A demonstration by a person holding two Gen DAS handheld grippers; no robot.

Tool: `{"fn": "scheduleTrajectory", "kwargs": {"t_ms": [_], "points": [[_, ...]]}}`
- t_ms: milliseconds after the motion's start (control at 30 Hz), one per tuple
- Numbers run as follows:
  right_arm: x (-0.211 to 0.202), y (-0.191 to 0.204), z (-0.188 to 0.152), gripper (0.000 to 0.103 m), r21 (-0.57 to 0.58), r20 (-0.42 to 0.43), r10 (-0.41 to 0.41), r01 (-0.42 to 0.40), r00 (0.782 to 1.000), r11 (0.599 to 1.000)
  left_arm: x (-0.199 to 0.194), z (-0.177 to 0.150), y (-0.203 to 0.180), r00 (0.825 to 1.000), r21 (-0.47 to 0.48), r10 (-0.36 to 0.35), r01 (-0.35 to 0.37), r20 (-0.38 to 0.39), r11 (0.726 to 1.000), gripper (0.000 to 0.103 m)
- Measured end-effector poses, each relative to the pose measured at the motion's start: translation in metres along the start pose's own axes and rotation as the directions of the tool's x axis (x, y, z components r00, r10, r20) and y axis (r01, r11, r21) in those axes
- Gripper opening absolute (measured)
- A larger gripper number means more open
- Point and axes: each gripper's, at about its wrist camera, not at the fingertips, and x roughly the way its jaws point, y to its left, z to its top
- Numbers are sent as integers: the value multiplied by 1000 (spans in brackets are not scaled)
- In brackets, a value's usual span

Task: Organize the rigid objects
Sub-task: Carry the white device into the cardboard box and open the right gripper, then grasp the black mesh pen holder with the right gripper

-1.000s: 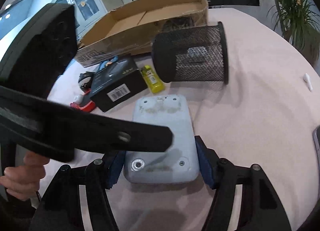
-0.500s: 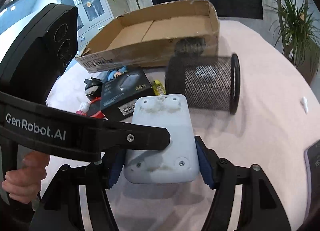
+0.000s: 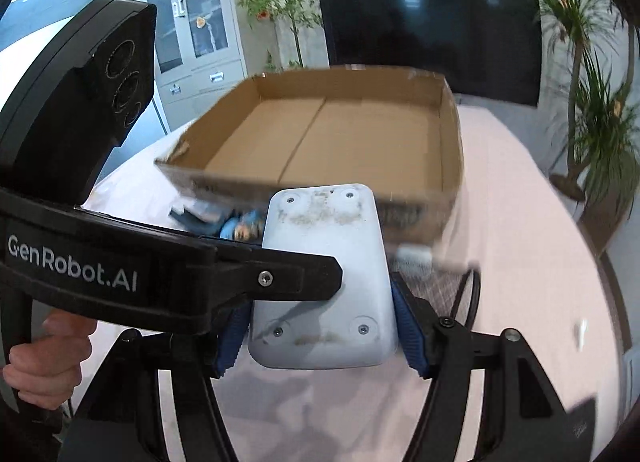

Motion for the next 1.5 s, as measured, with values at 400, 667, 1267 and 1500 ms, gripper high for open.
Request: {"fn": "scheduleTrajectory", "kwargs": {"t_ms": [400,667,1267,1500], "points": [[88,-37,84,63,-91,-81,-17,9,997,996,54,122,41,1000,-34,25,-25,5,999,45],[142,-63,103,63,-89,-211,-39,21,977,996,113,155,60,995,-55,71,-75,-65,996,42],[78,-85,83,80,11,-214,-75,79,974,997,55,104,51,990,-35,129,-127,60,991,70],[-5,-90,53,82,64,-121,-118,126,986,990,9,38,45,996,-2,24,-24,82,1000,72]]}}
